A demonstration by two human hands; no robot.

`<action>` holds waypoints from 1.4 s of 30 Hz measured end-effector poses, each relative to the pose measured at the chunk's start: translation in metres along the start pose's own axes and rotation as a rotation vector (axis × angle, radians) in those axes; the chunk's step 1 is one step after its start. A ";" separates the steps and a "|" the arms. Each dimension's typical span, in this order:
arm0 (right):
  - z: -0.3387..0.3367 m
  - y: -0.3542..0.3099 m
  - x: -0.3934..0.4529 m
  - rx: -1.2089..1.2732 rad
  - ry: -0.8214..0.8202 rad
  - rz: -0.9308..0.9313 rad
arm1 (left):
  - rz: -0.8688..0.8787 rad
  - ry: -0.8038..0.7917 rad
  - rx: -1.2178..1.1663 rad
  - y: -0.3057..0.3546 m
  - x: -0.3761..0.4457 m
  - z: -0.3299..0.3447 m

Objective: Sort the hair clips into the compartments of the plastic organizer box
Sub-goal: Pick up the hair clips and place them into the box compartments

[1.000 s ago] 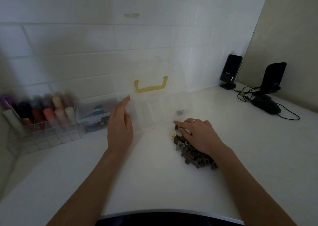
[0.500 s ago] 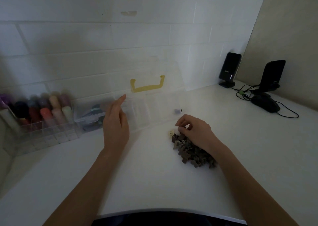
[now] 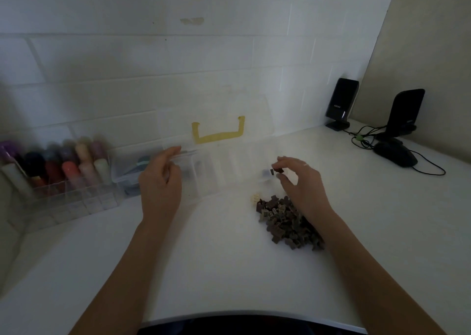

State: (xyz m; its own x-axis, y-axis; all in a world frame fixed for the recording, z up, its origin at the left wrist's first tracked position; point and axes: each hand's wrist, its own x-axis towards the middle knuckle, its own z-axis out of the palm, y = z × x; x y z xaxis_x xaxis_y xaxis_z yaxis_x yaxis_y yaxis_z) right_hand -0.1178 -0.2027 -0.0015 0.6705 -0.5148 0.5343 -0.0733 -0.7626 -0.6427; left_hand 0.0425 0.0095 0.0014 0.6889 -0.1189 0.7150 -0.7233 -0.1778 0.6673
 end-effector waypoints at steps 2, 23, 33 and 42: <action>0.000 0.001 -0.001 -0.022 -0.014 -0.022 | 0.007 -0.001 0.047 0.001 -0.001 0.000; 0.013 -0.021 -0.010 -0.152 -0.401 -0.085 | -0.001 0.054 -0.008 0.000 -0.001 0.003; 0.002 -0.018 -0.006 0.218 -0.191 -0.017 | -0.044 0.051 -0.063 -0.008 0.003 0.002; -0.009 0.008 0.024 0.080 0.060 -0.040 | -0.020 0.046 -0.021 -0.012 0.001 0.001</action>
State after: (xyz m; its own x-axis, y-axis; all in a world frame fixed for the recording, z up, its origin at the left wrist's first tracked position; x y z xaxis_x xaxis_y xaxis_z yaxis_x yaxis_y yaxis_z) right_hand -0.1092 -0.2249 0.0113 0.6262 -0.5091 0.5905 0.0128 -0.7505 -0.6607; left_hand 0.0520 0.0107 -0.0062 0.7003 -0.0700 0.7104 -0.7108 -0.1595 0.6850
